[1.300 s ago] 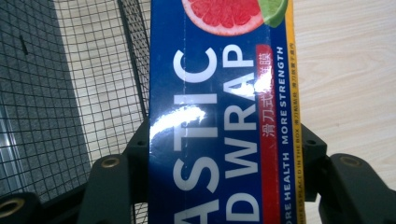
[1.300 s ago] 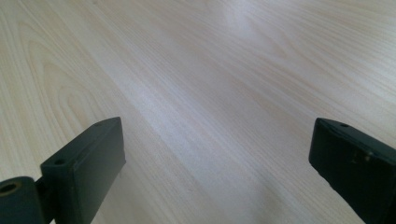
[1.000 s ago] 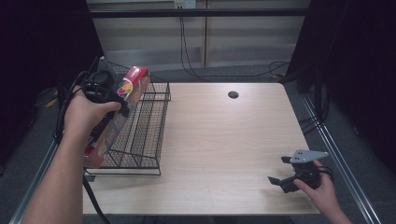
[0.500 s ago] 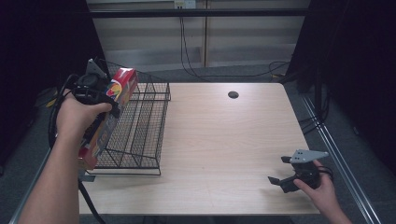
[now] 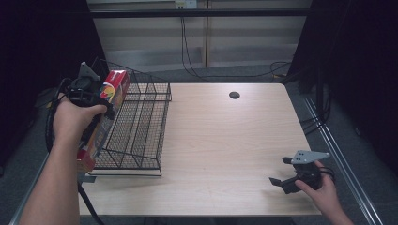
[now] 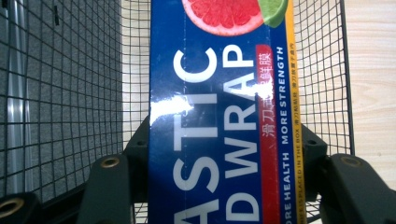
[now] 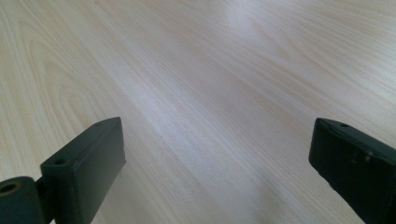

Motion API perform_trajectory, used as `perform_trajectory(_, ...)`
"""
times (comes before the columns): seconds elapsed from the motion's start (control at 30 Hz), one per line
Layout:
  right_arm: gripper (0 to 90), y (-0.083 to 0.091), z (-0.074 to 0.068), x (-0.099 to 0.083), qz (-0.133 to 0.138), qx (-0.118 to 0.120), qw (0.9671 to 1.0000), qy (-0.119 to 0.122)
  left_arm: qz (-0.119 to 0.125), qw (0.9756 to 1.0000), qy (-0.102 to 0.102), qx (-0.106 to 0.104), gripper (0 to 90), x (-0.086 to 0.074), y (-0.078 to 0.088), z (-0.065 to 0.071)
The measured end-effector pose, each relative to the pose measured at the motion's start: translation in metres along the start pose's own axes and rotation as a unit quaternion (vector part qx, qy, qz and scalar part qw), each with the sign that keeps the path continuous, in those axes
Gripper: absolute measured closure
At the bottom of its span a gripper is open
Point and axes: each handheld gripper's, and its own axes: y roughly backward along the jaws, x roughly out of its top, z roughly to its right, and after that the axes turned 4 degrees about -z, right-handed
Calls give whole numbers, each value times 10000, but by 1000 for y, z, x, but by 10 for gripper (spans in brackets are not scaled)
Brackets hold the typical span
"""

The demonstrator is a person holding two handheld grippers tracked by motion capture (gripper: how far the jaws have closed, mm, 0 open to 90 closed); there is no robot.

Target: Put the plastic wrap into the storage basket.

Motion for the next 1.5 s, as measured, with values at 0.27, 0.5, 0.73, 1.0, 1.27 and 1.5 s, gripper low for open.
perform_trajectory(0.27, 34, 0, 0, 0, -2, 21, 10000, 14, -37, 9998, 189, 73, 417, -1, -5, -8)
perform_trajectory(0.5, 34, 0, -1, 0, -26, 37, 10000, 9, -45, 9995, 317, 84, 416, -1, -7, -10)
perform_trajectory(0.73, 34, 0, -2, 0, -26, 48, 10000, 15, -77, 9993, 352, 124, 415, 1, -8, -12)
perform_trajectory(1.0, 34, -1, -2, 1, -21, 51, 10000, 54, -135, 9988, 436, 203, 413, 4, -14, -12)
perform_trajectory(1.27, 34, -1, -2, 1, -38, 46, 10000, 63, -224, 9987, 413, 170, 412, 6, -20, -8)
perform_trajectory(1.5, 34, -2, -3, 1, -41, 73, 9999, 69, -281, 9982, 506, 182, 409, 8, -23, -4)
